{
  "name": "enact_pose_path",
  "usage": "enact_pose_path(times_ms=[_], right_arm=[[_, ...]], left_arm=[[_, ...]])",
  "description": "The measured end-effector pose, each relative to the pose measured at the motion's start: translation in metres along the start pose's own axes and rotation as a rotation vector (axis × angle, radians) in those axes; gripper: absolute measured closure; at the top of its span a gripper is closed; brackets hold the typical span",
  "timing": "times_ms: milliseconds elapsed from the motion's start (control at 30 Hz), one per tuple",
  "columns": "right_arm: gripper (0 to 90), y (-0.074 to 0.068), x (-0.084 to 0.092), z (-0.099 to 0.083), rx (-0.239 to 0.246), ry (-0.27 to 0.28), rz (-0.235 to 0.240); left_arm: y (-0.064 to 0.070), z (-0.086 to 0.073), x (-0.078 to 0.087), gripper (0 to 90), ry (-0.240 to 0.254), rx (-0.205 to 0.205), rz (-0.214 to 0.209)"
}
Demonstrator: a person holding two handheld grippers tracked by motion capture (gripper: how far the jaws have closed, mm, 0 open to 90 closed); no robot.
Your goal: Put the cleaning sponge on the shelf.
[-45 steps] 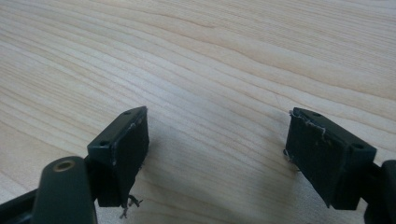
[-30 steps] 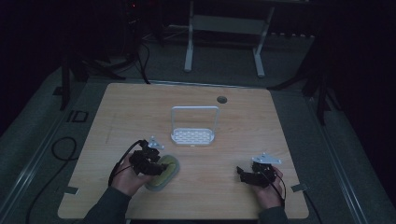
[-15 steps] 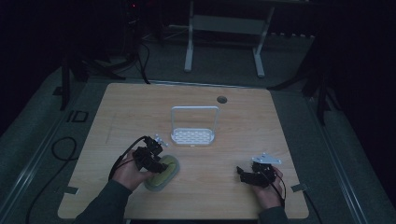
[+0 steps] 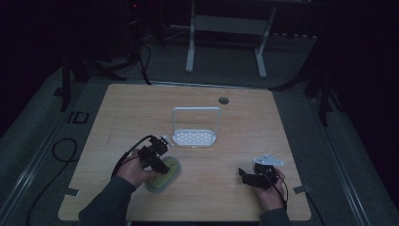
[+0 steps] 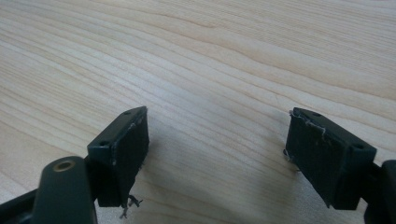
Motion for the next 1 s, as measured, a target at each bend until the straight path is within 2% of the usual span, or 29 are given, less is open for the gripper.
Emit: enact_pose_path(times_ms=[300, 433, 700, 800, 1000], right_arm=[[20.9, 0.0, 0.0, 0.0, 0.002, -0.001, 0.001], [21.0, 0.0, 0.0, 0.0, 0.001, 0.0, 0.0], [20.9, 0.0, 0.0, 0.0, 0.001, 0.0, 0.001], [20.9, 0.0, 0.0, 0.0, 0.001, -0.001, 0.001], [20.9, 0.0, 0.0, 0.0, 0.003, 0.0, 0.0]], left_arm=[[-0.002, 0.006, -0.003, 63.8, -0.065, 0.002, -0.002], [-0.002, 0.007, -0.004, 67.5, -0.073, 0.004, 0.0], [-0.001, 0.01, -0.003, 71.5, -0.09, -0.026, 0.007], [0.002, 0.011, -0.002, 71.8, -0.084, -0.044, 0.019], [0.004, 0.013, 0.001, 71.9, -0.081, -0.075, 0.015]])
Point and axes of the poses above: each handheld gripper's, and its own axes: x roughly backward along the jaws, z roughly out of its top, y roughly to its right, the point moved 1 cm from there along -x, roughly forward along the jaws, and after that the axes turned 5 degrees about x, right-handed, at the moved point
